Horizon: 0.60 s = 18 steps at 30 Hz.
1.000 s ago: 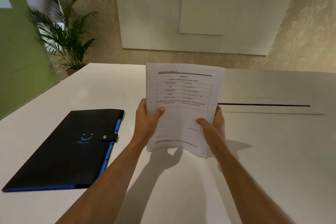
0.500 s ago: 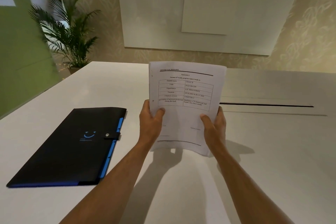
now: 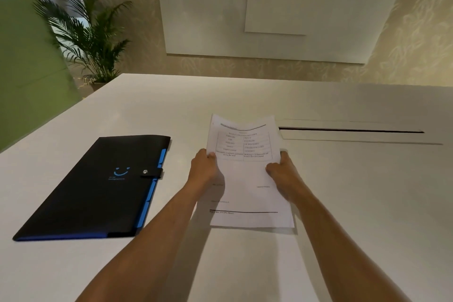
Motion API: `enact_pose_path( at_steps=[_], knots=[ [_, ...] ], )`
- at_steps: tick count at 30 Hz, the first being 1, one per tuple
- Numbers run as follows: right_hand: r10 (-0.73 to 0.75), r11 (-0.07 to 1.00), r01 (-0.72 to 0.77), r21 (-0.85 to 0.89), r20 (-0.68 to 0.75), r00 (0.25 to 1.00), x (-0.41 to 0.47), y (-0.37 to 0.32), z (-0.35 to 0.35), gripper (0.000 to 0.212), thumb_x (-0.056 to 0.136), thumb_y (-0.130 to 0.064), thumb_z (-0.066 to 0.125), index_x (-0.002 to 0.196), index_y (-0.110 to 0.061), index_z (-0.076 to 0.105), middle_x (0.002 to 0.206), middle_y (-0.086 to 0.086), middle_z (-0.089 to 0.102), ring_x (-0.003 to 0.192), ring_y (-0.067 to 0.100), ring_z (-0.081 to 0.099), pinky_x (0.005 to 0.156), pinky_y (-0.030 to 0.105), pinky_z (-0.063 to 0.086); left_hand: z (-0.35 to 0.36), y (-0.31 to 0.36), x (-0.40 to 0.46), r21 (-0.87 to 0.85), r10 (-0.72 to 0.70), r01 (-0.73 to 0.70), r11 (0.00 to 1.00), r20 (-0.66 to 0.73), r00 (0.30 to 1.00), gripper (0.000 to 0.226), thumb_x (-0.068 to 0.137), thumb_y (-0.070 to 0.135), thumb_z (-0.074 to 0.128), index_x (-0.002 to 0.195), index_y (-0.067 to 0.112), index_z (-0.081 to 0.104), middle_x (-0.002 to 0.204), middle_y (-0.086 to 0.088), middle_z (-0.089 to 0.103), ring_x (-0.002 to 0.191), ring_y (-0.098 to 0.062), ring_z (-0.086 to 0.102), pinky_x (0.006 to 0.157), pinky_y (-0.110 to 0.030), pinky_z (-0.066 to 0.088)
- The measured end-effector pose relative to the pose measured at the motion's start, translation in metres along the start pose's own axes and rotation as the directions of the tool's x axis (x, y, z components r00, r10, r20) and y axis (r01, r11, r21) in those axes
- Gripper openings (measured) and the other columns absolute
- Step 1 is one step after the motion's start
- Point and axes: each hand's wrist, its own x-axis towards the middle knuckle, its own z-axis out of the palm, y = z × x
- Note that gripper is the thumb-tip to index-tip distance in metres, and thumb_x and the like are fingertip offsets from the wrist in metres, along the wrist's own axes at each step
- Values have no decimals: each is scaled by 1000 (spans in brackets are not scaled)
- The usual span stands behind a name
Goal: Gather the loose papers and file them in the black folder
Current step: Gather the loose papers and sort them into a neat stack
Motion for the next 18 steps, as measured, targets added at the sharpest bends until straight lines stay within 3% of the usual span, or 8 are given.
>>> enact_pose_path(
  at_steps=[6, 10, 13, 15, 18],
  knots=[
    [2, 977, -10, -213, -37, 999, -5, 11, 3, 42, 75, -25, 46, 118, -23, 47, 100, -5, 64, 86, 21, 65, 80, 48, 58, 11, -5, -4, 182, -68, 61, 981, 34, 997, 27, 98, 14, 41, 121, 0, 45, 115, -15, 55, 92, -26, 55, 76, -36, 48],
    [-19, 949, 3, -315, -45, 999, -9, 14, 7, 41, 71, -29, 45, 112, -24, 49, 93, -6, 61, 80, 22, 64, 77, 48, 57, 18, -8, -6, 351, 3, -10, 936, 21, 1000, 23, 95, 8, 43, 116, -1, 48, 117, -19, 56, 98, -32, 57, 71, -34, 43],
    [-64, 898, 18, -441, -89, 994, -11, 19, 9, 31, 69, -34, 44, 99, -30, 48, 82, -11, 55, 69, 15, 56, 65, 39, 51, 22, -11, -7, 449, 21, -27, 893, 18, 1000, 28, 92, 8, 49, 118, -1, 48, 119, -18, 54, 104, -34, 56, 76, -35, 44],
    [-78, 870, 11, -493, -115, 990, -12, 22, 9, 27, 67, -35, 45, 94, -33, 47, 78, -15, 53, 65, 13, 52, 57, 33, 43, 24, -16, -8, 528, 50, -48, 848, 10, 999, 34, 88, 11, 56, 119, 0, 48, 119, -17, 52, 105, -33, 53, 77, -34, 42],
    [-69, 850, -6, -527, -123, 990, -12, 24, 8, 29, 65, -35, 47, 94, -32, 47, 82, -14, 53, 66, 15, 52, 57, 34, 42, 24, -27, -11, 651, 170, -97, 753, -51, 984, 32, 90, 23, 55, 116, 4, 51, 116, -13, 52, 101, -28, 51, 74, -32, 38]
  ],
)
